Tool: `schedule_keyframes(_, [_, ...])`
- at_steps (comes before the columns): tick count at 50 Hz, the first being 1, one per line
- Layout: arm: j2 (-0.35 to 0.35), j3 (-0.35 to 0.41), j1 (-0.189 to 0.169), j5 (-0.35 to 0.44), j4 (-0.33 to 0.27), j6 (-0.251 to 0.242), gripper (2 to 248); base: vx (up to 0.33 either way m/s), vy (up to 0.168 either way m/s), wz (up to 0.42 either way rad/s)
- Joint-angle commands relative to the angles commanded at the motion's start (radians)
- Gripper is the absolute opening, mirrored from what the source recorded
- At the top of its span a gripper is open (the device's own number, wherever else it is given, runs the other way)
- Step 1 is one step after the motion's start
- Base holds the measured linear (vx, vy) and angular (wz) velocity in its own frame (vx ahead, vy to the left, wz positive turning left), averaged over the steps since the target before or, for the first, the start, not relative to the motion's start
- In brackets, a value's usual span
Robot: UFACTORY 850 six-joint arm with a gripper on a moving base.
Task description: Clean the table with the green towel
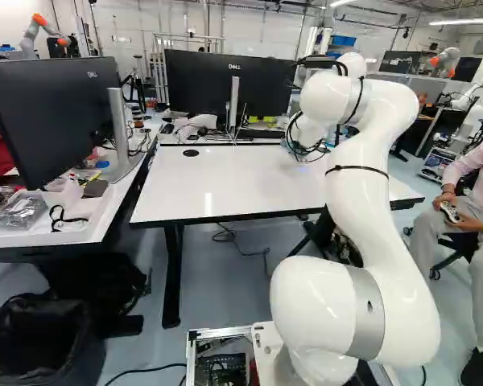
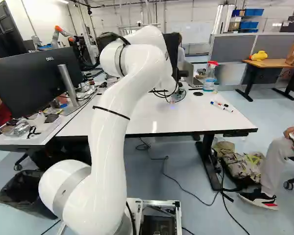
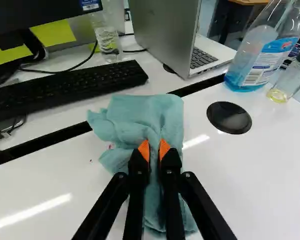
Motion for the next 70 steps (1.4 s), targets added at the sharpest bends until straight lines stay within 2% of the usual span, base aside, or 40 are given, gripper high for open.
schedule_keyframes(12, [-0.043, -0.063, 0.014, 0.000, 0.000, 0.000, 42, 0.000, 0.000, 0.000])
schedule_keyframes(25, [-0.045, -0.066, 0.041, 0.000, 0.000, 0.000, 42, 0.000, 0.000, 0.000])
schedule_keyframes(55, [-0.007, -0.011, 0.106, 0.000, 0.000, 0.000, 42, 0.000, 0.000, 0.000])
schedule_keyframes(70, [0.038, 0.055, 0.130, 0.000, 0.000, 0.000, 42, 0.000, 0.000, 0.000])
